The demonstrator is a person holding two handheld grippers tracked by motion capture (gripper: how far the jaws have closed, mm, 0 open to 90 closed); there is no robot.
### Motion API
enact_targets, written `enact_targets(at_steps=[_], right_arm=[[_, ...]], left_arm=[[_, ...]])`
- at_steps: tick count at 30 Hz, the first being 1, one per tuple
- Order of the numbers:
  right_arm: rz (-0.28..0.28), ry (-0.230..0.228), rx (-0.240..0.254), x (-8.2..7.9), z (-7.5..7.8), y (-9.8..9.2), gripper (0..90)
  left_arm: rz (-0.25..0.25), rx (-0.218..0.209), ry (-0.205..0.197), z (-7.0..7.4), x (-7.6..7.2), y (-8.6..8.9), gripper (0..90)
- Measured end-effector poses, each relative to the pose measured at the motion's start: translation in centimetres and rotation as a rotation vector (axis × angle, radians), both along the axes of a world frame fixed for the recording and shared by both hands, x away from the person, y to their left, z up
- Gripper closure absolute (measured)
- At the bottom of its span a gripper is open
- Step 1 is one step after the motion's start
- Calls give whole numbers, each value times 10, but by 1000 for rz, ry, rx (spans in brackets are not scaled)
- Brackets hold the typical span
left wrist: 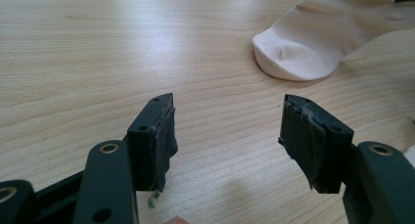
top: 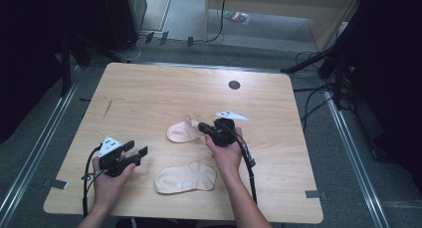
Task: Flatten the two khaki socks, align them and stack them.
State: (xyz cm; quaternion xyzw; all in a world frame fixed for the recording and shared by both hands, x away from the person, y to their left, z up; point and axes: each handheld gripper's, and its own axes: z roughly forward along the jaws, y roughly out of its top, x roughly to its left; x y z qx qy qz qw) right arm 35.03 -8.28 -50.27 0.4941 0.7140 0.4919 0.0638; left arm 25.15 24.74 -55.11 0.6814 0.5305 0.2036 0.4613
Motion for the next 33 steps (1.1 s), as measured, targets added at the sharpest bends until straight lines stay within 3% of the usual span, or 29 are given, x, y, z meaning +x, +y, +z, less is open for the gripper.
enact_targets(at_steps=[4, 8, 11, 12, 13, 16, 21, 22, 28, 31, 33], right_arm=[[-81, 28, 8, 9, -8, -21, 870], [-141, 48, -19, 14, -17, -35, 812], [-230, 68, -48, 16, -26, -53, 691], [-230, 68, -48, 16, -26, -53, 691], [-272, 67, -58, 16, -27, -61, 667], [-283, 51, -52, 16, -27, -69, 660], [-256, 28, -102, 15, -26, -71, 649], [-238, 10, -136, 15, -27, -69, 643], [-227, -8, -172, 17, -30, -66, 644], [-226, -4, -180, 19, -34, -63, 644], [-220, 1, -189, 23, -39, -60, 636]], left_arm=[[-3, 5, 2, 0, 1, -1, 383], [1, 9, -3, 0, 2, -1, 383], [-10, 31, -9, 1, 4, -5, 382], [-10, 31, -9, 1, 4, -5, 383], [-24, 17, -7, 1, 7, -8, 384], [-34, 22, -14, 4, 13, -12, 403], [-46, 23, -28, 13, 32, -27, 453], [-62, 34, -22, 13, 39, -33, 465], [-105, 54, 28, 9, 59, -55, 507], [-114, 50, 55, 10, 69, -63, 605], [-117, 13, 94, 12, 81, -68, 612]])
